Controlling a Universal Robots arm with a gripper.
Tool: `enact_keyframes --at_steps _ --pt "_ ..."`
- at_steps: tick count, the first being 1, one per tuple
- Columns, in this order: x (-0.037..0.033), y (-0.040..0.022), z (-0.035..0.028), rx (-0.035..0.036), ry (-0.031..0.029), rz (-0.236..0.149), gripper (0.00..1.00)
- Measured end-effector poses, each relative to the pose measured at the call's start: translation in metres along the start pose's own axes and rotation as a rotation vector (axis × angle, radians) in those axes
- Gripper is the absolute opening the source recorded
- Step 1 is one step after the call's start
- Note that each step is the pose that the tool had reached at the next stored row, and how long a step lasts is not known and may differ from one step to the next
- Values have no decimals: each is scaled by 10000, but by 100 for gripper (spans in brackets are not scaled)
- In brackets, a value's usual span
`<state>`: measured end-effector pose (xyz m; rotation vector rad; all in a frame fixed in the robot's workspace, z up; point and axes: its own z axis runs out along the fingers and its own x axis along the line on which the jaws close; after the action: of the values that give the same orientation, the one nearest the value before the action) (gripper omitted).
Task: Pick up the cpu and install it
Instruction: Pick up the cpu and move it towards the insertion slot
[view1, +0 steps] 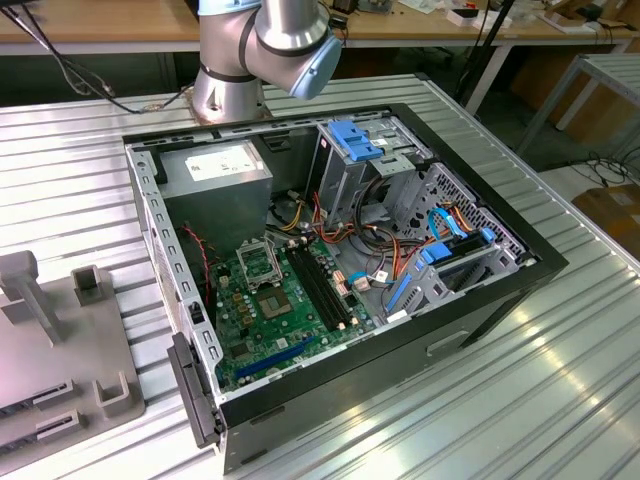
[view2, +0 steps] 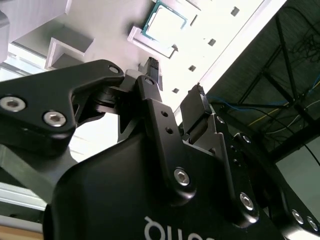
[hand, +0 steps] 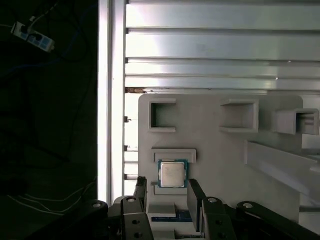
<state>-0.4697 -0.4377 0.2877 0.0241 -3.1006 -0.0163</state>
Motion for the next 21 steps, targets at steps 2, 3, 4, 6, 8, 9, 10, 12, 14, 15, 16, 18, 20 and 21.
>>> enact_keyframes --at_steps 2,3,4,6,8,9,10,12,14,15,16,18,20,21 --pt "-1 -1 40 1 1 -8 45" --pt "-2 -1 60 1 0 -12 45" --pt "-3 -1 80 1 0 -15 45" --pt "-5 -1 119 1 1 -21 45" --pt "-6 -2 154 1 0 -27 45" --pt "-7 -2 172 1 0 -29 45" --pt "-7 -2 183 2 0 -30 45" --pt "-7 -2 189 4 4 -31 45" --pt "-8 -2 192 2 1 -31 45" --pt "-8 -2 192 2 1 -31 45" --pt "-8 -2 196 2 1 -31 45" --pt "-8 -2 199 2 1 -31 45" --pt "-8 -2 200 2 1 -31 45" --pt "-8 -2 200 2 1 -31 45"
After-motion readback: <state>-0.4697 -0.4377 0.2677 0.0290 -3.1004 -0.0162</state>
